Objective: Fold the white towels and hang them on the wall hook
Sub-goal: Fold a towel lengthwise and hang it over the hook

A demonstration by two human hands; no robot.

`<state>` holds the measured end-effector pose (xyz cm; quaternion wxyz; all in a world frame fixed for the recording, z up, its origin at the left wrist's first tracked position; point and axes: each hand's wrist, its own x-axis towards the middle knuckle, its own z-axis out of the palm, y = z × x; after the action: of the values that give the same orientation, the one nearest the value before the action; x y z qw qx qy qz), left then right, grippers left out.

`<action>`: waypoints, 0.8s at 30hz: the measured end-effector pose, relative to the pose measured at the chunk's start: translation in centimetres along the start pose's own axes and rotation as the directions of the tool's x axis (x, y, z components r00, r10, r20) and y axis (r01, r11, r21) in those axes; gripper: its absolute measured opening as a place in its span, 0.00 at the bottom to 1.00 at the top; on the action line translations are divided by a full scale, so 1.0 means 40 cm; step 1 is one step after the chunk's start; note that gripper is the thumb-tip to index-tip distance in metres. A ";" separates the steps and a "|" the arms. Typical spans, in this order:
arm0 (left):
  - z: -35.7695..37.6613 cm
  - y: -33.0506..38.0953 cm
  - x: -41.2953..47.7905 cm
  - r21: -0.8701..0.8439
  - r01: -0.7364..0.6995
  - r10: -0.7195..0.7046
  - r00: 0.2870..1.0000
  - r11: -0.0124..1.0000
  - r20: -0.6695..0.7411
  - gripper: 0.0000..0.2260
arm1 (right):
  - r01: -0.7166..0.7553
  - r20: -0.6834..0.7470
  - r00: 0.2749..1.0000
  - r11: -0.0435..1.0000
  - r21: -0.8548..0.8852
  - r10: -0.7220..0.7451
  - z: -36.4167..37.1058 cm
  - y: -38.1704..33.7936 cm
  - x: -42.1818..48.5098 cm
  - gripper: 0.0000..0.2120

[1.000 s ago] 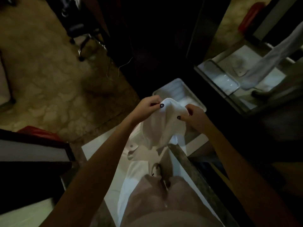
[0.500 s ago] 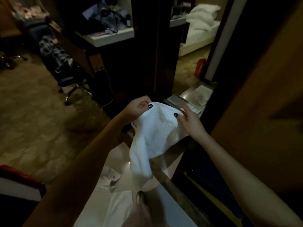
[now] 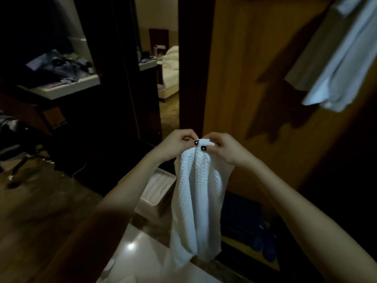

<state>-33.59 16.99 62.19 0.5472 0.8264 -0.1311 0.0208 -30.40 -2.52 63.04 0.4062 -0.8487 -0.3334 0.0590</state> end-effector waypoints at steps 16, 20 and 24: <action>0.169 -0.037 0.123 0.187 0.049 -0.139 0.850 0.981 0.508 0.03 | -0.255 -0.470 0.874 0.942 -0.217 0.128 -0.250 0.057 -0.251 0.03; 0.187 -0.091 0.126 0.221 -0.006 -0.102 0.874 0.975 0.475 0.13 | -0.390 -0.618 0.760 0.901 -0.189 0.199 -0.262 0.094 -0.316 0.06; 0.203 -0.116 0.141 0.193 -0.016 -0.074 0.891 0.981 0.449 0.07 | -0.513 -0.738 0.622 0.848 -0.133 0.261 -0.264 0.132 -0.361 0.05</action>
<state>-27.91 10.19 55.76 0.4195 0.8591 -0.2403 -0.1682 -34.86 -20.61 63.73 0.3291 -0.9143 0.0332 -0.2338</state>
